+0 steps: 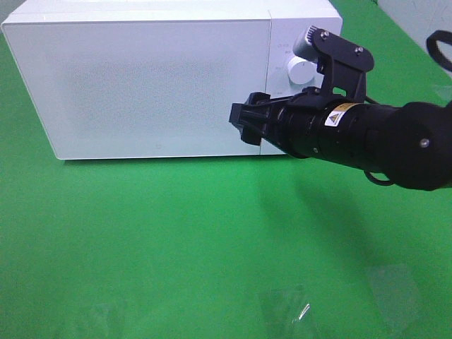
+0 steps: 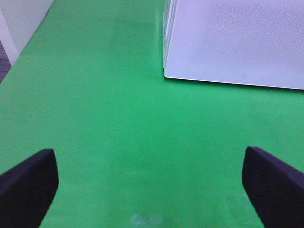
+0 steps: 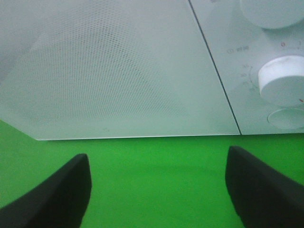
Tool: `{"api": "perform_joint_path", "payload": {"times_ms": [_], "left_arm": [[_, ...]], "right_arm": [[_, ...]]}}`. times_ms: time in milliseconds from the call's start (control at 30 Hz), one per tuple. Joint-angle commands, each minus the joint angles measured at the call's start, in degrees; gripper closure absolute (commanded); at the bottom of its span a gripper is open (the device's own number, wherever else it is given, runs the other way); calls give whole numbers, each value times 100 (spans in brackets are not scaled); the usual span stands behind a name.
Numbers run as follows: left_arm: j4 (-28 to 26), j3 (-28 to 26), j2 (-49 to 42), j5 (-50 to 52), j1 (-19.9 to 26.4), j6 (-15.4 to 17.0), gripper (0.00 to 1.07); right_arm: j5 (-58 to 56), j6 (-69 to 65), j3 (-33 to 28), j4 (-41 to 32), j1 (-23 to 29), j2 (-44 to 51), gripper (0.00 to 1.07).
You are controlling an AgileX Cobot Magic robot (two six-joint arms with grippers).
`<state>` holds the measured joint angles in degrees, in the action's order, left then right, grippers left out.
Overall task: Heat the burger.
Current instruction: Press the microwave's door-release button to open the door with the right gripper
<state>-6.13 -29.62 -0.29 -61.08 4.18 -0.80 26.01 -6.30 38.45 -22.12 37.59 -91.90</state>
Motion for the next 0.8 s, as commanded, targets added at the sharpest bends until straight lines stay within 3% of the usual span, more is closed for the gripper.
{"api": "perform_joint_path", "payload": {"times_ms": [33,200,367,467,800], "left_arm": [[-6,6,-23,6,11,-11,5],[-6,6,-23,6,11,-11,5],[-6,6,-23,6,11,-11,5],[-6,6,-23,6,11,-11,5],[-6,6,-23,6,11,-11,5]], "right_arm": [[-625,980,11,52,-23,407,33],[-980,1306,17,52,-97,670,33],[-2372,1576,241,212,-550,1117,33],[-3134,1576,344,756,-768,1450,33],[-4251,1077,344,1914,-785,2441,33]]}}
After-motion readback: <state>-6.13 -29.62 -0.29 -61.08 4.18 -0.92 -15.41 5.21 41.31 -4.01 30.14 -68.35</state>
